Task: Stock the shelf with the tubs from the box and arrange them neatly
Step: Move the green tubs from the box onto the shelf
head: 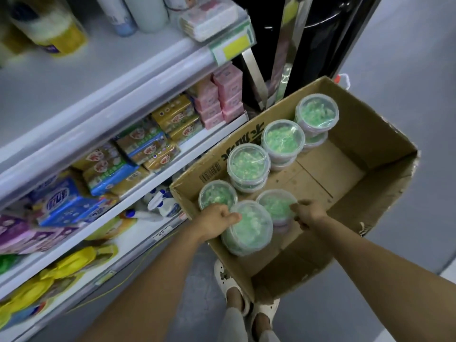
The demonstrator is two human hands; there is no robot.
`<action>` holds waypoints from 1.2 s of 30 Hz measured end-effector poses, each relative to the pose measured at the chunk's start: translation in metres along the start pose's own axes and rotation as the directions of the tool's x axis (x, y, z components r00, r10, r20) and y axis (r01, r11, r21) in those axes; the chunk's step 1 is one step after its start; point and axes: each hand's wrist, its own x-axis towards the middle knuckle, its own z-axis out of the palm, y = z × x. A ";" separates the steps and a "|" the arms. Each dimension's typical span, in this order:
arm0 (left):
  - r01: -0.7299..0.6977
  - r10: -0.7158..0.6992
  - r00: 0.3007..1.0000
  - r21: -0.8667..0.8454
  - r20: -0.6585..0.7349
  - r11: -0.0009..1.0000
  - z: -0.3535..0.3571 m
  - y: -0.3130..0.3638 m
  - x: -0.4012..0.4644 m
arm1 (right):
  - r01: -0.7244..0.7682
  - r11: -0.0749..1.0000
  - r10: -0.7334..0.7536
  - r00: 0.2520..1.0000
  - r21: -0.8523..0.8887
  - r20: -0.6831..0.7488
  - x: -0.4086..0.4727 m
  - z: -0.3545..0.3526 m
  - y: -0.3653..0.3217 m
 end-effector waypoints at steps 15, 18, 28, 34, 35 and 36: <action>-0.273 -0.135 0.863 -0.674 -0.487 0.686 -0.070 0.060 -0.135 | 0.313 0.917 -0.328 0.944 0.247 0.023 -0.117 -0.066 -0.090; -0.347 -0.139 0.837 -0.709 -0.530 0.613 -0.094 0.079 -0.168 | 0.399 0.884 -0.421 0.906 0.243 0.047 -0.154 -0.077 -0.123; -0.574 -0.056 0.702 -0.611 -0.710 0.545 -0.197 0.123 -0.264 | 0.637 0.725 -0.684 0.709 0.262 0.171 -0.274 -0.076 -0.248; -0.687 -0.025 0.592 -0.521 -0.805 0.506 -0.267 0.135 -0.308 | 0.724 0.603 -0.795 0.582 0.335 0.173 -0.329 -0.042 -0.336; -0.695 -0.029 0.580 -0.514 -0.814 0.503 -0.279 0.135 -0.313 | 0.736 0.582 -0.810 0.564 0.345 0.164 -0.337 -0.034 -0.351; -0.705 -0.030 0.569 -0.506 -0.822 0.498 -0.292 0.134 -0.318 | 0.748 0.563 -0.823 0.547 0.352 0.154 -0.343 -0.025 -0.367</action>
